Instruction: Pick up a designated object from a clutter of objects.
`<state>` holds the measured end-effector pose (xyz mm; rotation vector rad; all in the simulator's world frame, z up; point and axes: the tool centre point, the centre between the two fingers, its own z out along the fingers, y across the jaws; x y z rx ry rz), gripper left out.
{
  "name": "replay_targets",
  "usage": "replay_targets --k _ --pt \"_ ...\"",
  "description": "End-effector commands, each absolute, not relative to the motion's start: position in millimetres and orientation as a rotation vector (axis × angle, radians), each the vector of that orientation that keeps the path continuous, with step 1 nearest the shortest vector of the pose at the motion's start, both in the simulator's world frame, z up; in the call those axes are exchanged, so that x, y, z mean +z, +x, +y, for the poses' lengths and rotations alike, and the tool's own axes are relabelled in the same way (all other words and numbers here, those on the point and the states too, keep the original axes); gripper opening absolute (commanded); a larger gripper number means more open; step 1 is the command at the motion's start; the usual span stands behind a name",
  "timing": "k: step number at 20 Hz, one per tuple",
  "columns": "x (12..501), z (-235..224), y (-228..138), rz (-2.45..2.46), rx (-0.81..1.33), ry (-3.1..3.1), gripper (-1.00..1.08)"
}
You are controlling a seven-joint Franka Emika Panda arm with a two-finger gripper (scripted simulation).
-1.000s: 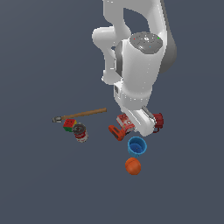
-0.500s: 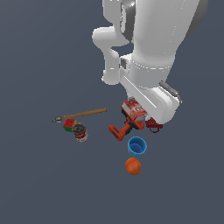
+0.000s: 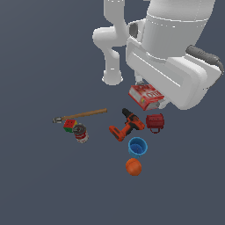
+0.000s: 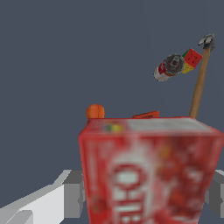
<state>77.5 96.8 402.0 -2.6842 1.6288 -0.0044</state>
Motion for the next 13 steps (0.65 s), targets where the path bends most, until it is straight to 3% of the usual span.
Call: replay_targets --k 1,13 --pt "414 99 80 1.630 -0.002 -2.685 -1.00" --pt "434 102 87 1.630 0.000 -2.686 -1.00"
